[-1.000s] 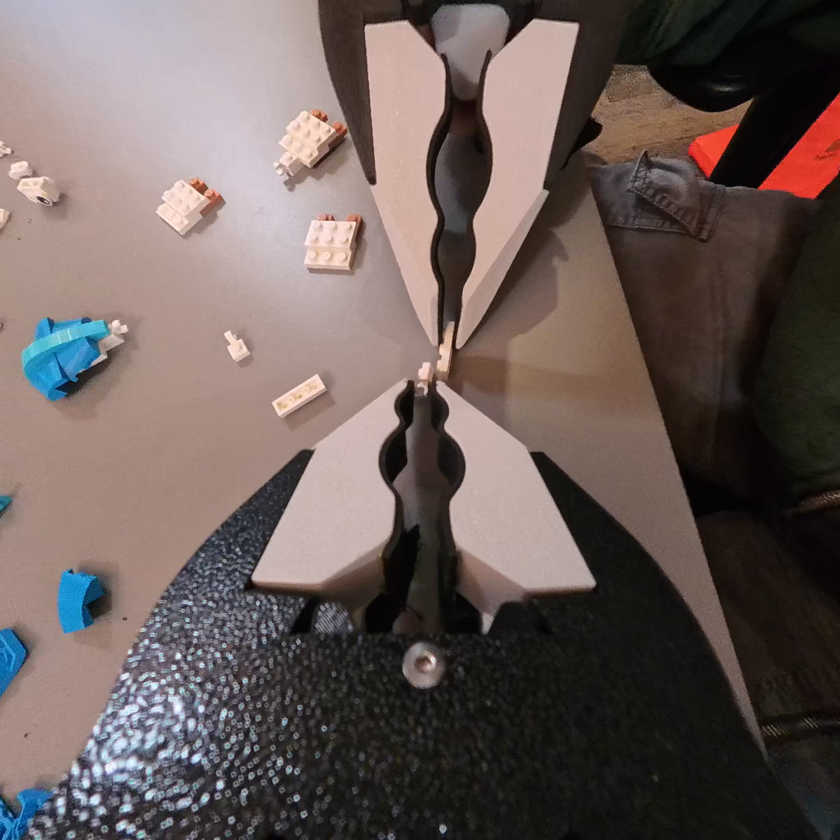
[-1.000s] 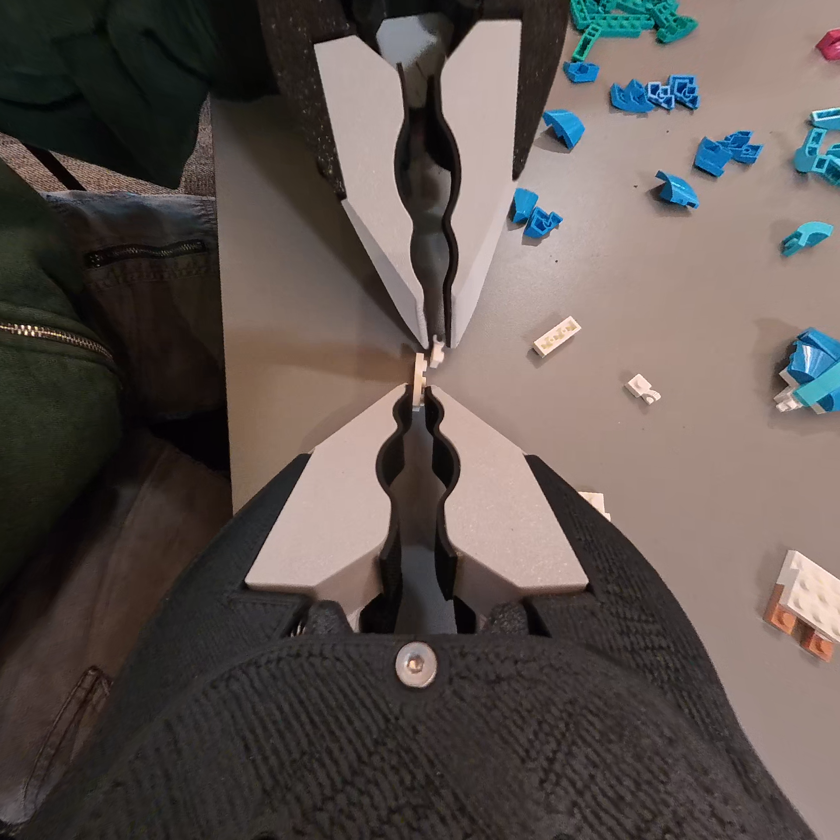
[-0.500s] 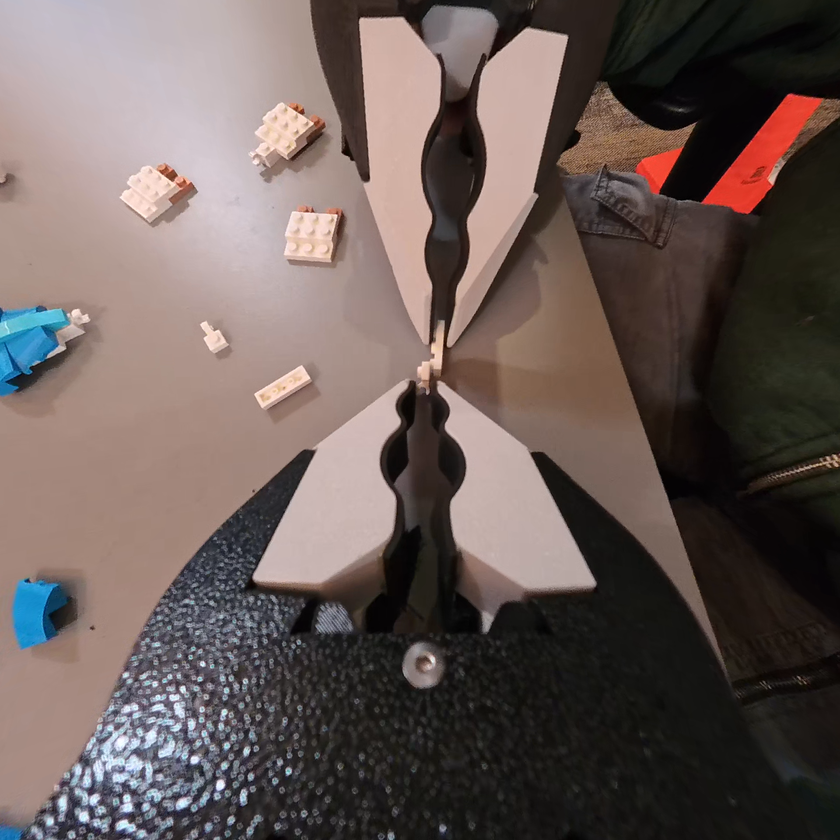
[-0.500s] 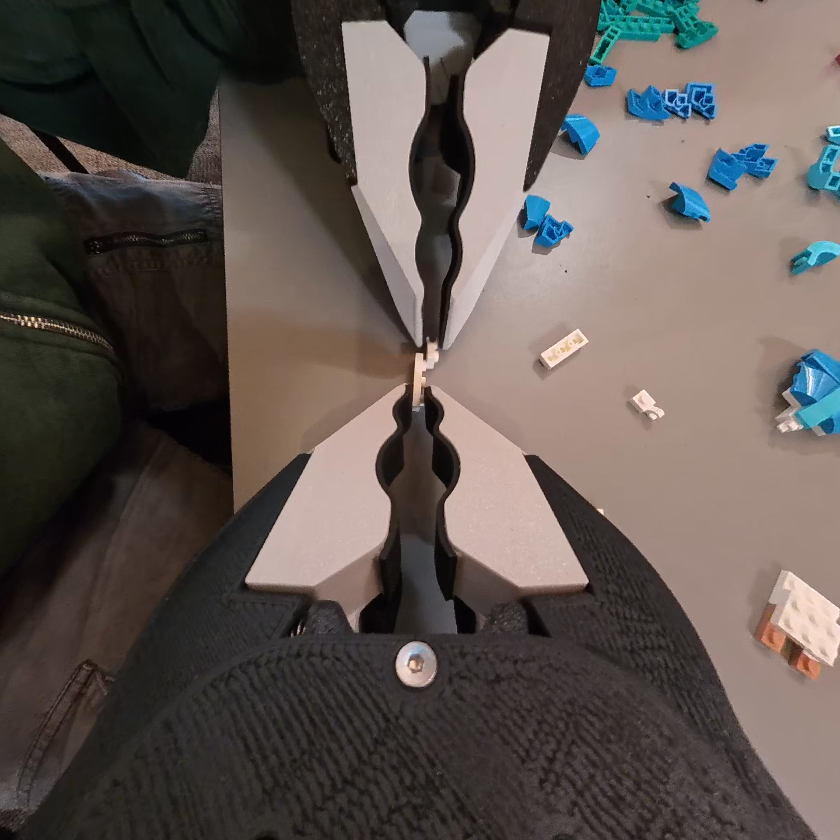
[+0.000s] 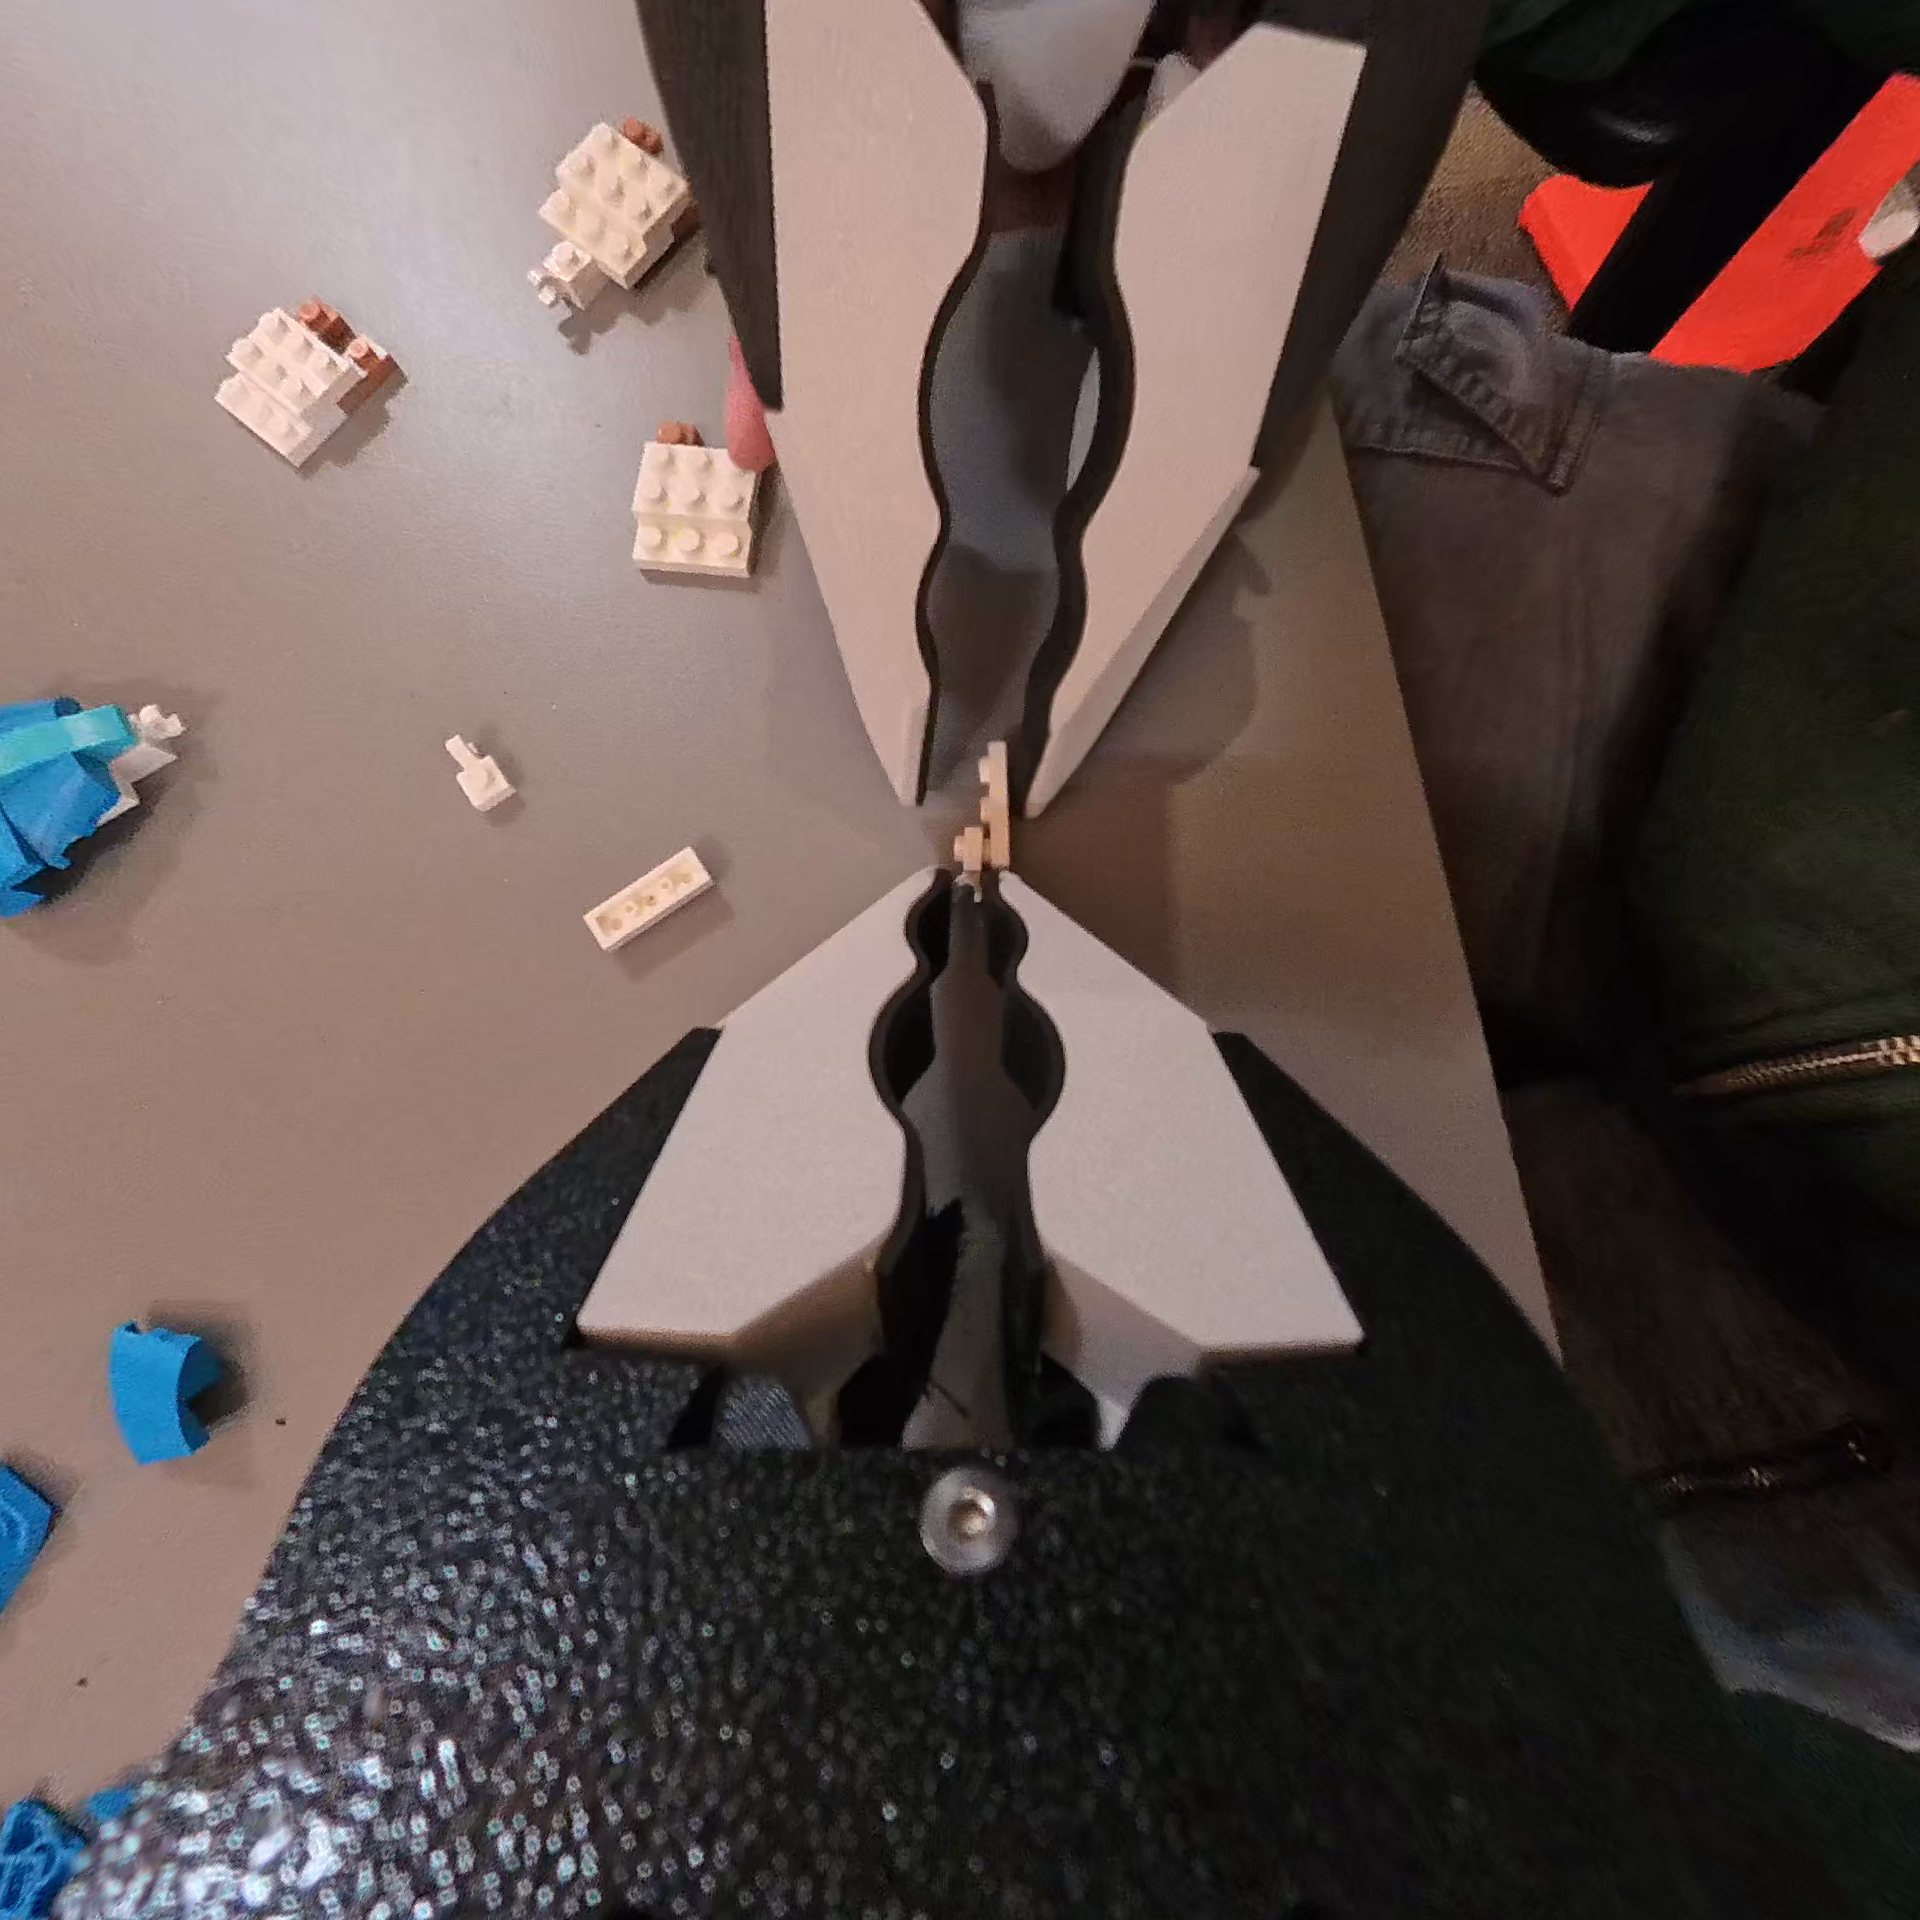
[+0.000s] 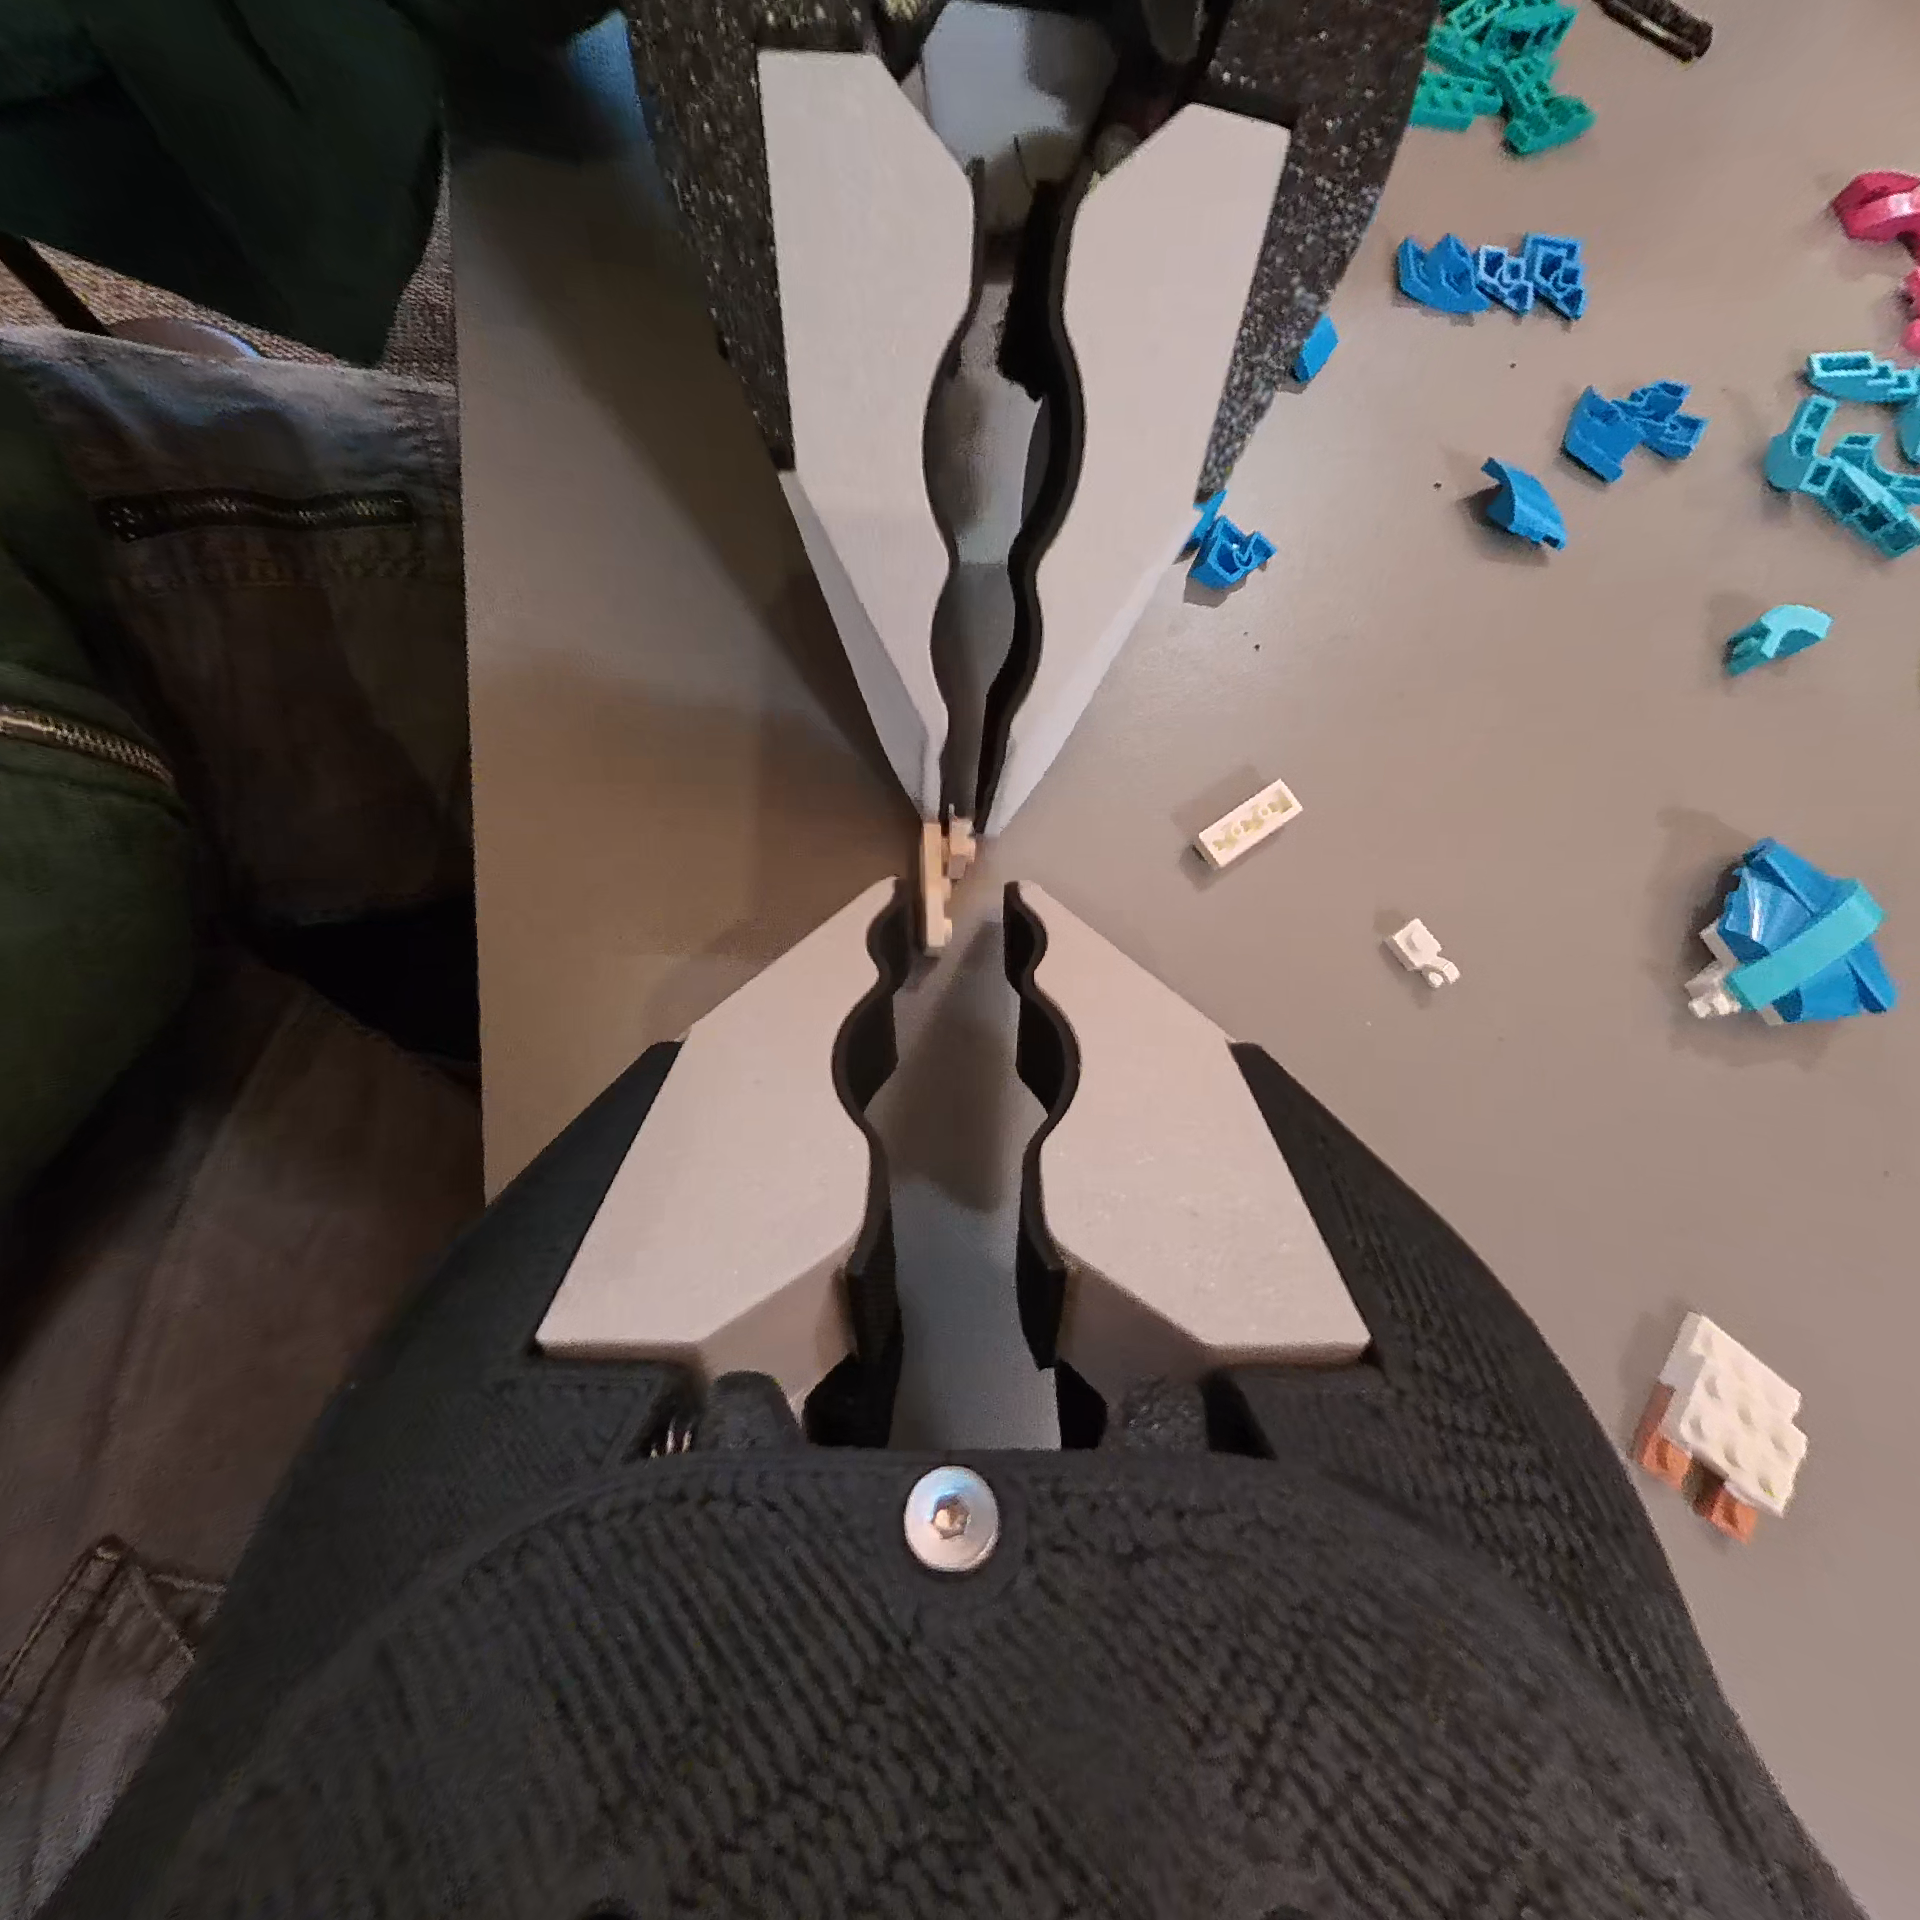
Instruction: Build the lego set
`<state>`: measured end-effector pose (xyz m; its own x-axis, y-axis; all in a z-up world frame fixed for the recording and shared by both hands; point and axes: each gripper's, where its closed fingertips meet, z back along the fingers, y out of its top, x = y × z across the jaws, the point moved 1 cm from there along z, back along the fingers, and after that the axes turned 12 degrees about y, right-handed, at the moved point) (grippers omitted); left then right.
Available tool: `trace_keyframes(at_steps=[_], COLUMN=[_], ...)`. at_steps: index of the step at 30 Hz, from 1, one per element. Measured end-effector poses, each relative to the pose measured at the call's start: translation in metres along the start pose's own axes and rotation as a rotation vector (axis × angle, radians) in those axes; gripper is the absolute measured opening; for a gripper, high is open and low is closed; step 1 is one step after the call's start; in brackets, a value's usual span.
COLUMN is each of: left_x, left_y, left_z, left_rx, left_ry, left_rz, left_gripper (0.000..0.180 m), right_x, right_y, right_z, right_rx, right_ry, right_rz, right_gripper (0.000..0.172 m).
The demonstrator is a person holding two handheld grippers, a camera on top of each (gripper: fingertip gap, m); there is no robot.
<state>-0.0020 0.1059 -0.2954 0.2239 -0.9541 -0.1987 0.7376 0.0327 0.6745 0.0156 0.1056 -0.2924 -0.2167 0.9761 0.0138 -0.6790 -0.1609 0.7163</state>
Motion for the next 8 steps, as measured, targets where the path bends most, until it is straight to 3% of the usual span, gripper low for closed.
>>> trace_keyframes(at_steps=[8], left_x=[0.0016], left_y=[-0.0007], left_z=[0.0007], left_rx=[-0.048], left_ry=[-0.014], left_rz=[0.008], left_gripper=[0.004], right_x=[-0.0008], right_y=[0.0058], right_z=[-0.007], right_rx=[0.01], right_ry=[0.044], right_rz=[0.027], right_gripper=[0.01])
